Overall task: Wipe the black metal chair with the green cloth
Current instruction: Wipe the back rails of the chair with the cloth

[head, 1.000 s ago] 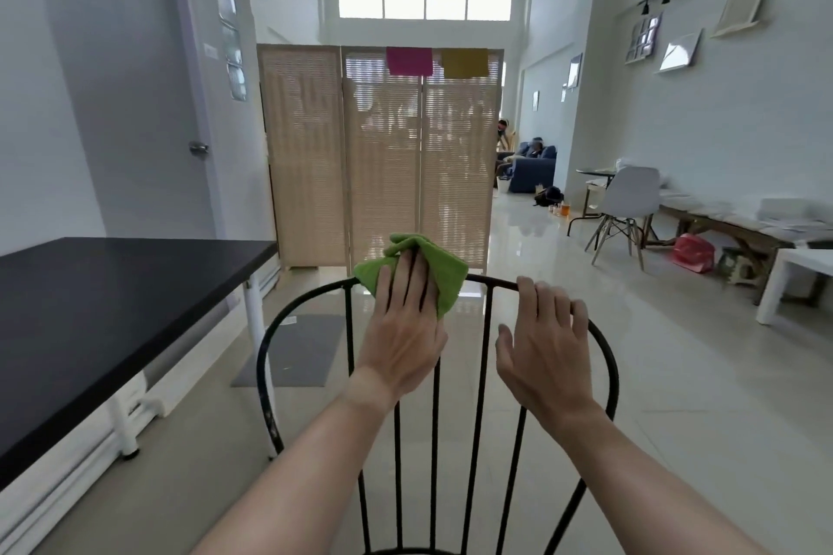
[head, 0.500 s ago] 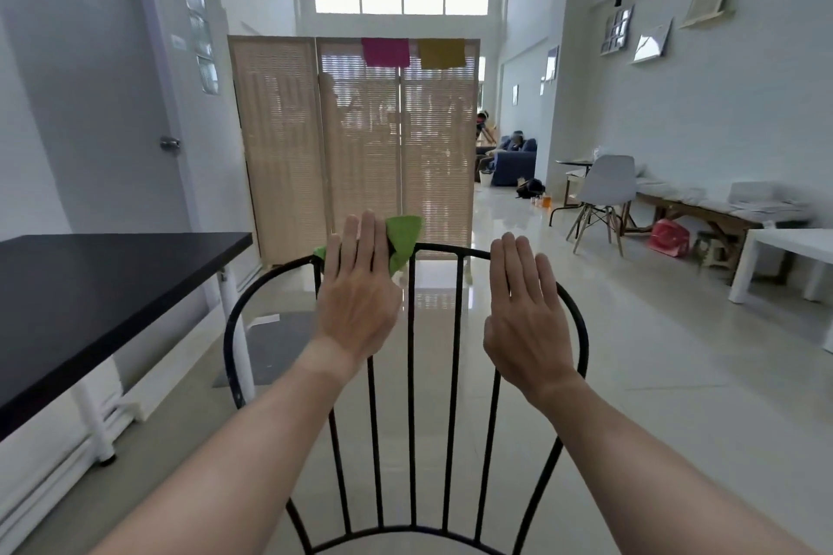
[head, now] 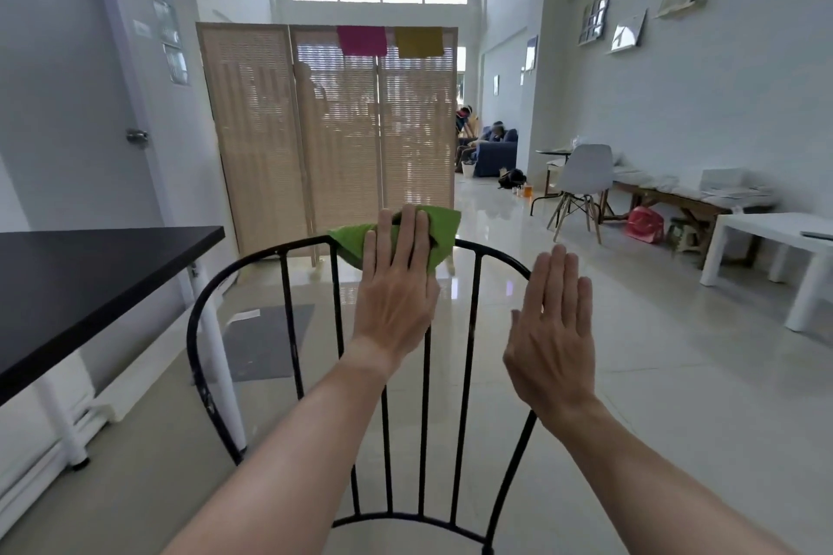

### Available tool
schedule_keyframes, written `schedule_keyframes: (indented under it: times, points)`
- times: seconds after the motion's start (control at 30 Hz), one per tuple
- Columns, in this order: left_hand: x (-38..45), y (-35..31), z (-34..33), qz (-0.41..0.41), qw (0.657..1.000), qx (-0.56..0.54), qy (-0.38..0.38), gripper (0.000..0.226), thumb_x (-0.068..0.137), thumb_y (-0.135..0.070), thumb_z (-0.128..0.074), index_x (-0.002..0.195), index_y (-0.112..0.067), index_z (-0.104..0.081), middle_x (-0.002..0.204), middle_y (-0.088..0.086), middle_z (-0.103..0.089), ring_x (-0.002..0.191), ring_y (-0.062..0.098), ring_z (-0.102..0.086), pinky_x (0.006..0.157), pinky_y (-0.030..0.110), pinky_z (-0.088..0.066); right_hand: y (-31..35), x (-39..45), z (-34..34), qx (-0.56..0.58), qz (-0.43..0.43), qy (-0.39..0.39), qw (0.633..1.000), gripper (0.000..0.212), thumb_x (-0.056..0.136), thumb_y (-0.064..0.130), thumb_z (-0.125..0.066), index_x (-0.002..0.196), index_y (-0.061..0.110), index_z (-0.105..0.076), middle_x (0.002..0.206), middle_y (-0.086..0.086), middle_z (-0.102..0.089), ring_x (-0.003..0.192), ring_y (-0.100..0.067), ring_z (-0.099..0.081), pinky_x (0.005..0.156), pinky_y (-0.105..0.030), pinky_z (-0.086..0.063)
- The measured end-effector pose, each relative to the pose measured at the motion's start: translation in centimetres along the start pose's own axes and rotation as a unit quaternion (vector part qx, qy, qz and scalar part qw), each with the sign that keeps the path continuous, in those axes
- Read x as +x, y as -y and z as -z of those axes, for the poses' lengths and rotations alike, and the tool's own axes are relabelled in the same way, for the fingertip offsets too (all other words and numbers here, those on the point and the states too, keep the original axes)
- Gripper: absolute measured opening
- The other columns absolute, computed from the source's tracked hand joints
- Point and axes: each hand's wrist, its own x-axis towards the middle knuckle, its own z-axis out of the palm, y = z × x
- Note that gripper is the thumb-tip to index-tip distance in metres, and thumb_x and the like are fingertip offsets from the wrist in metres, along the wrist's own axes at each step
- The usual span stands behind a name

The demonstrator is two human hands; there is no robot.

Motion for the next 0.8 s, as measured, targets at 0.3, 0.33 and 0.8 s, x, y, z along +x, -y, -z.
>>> schedule_keyframes:
  times: [0.3, 0.33, 0.8]
  points:
    - [-0.2, -6.3, -0.8, -0.061, 0.995, -0.081, 0.017, 0.069, 0.094, -0.02, -0.048, 0.155, -0.003, -0.019, 0.164, 0.015, -0.015, 0.151, 0.038, -0.01, 0.121, 0.055, -0.017, -4.0, -1.8, 0.6, -0.046, 0.029, 0.038, 0.998, 0.071, 0.102, 0.035, -0.033, 0.152, -0.01, -0.009, 0.16, -0.029, -0.006, 0.151, -0.039, -0.003, 0.122, -0.052, -0.014]
    - [-0.4, -6.6, -0.9, -0.067, 0.994, -0.083, 0.02, 0.069, 0.094, -0.02, -0.048, 0.155, -0.003, -0.019, 0.164, 0.015, -0.015, 0.151, 0.038, -0.011, 0.121, 0.054, -0.018, -4.1, -2.2, 0.5, -0.048, 0.036, 0.042, 0.997, 0.071, 0.102, 0.036, -0.033, 0.152, -0.009, -0.01, 0.16, -0.029, -0.006, 0.151, -0.039, -0.004, 0.121, -0.053, -0.015]
    - [-14.9, -9.8, -4.4, -0.042, 0.987, -0.085, 0.129, 0.06, 0.099, -0.011, -0.037, 0.153, 0.005, -0.015, 0.163, 0.023, -0.007, 0.148, 0.049, -0.004, 0.116, 0.06, -0.026, -6.0, -7.4, -0.5, -0.003, 0.082, 0.112, 0.99, 0.079, 0.099, 0.05, -0.031, 0.153, -0.005, -0.012, 0.162, -0.023, -0.009, 0.152, -0.032, -0.006, 0.121, -0.05, -0.018]
